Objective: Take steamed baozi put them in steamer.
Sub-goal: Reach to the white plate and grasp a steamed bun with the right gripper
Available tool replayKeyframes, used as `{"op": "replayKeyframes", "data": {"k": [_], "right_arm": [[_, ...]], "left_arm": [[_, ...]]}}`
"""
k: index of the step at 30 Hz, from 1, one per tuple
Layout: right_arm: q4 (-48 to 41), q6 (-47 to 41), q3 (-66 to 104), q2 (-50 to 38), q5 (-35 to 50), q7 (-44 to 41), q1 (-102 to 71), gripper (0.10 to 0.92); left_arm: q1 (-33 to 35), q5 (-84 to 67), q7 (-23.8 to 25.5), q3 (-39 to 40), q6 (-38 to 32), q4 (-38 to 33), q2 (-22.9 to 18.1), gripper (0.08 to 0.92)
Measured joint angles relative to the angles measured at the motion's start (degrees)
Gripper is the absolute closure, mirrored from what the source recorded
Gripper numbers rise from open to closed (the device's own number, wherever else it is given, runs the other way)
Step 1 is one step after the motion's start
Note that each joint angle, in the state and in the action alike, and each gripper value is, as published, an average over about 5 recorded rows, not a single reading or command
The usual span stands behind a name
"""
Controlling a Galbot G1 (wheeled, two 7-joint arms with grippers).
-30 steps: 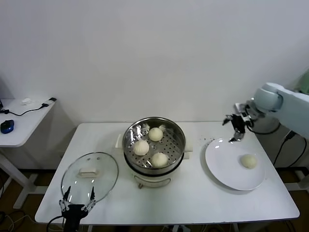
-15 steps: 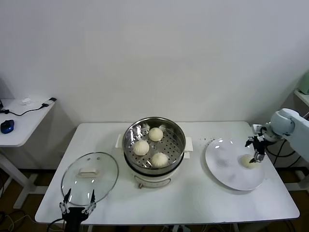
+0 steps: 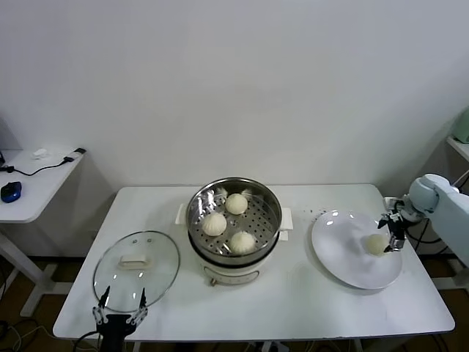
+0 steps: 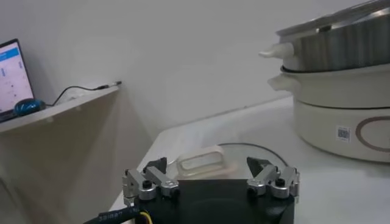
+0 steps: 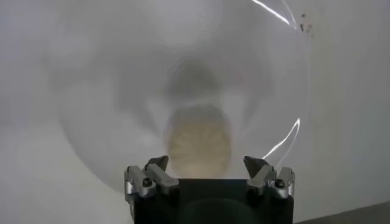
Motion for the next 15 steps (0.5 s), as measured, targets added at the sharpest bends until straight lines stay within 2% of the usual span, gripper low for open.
{"op": "replayKeyframes", "data": {"k": [10,15], "right_arm": [[-4.46,1.72,2.21,3.32,-2.73,-1.2,-1.03,0.21],[-6.04,2.19,2.89,4.17,-3.45,-1.59,-1.02,0.311]], "left_arm": [[-0.53,0.1,0.03,-0.06,0.0,0.39,0.0,0.177],[-0.66,0.14,0.03,-0.02,0.04,0.54,0.01,0.177]]}}
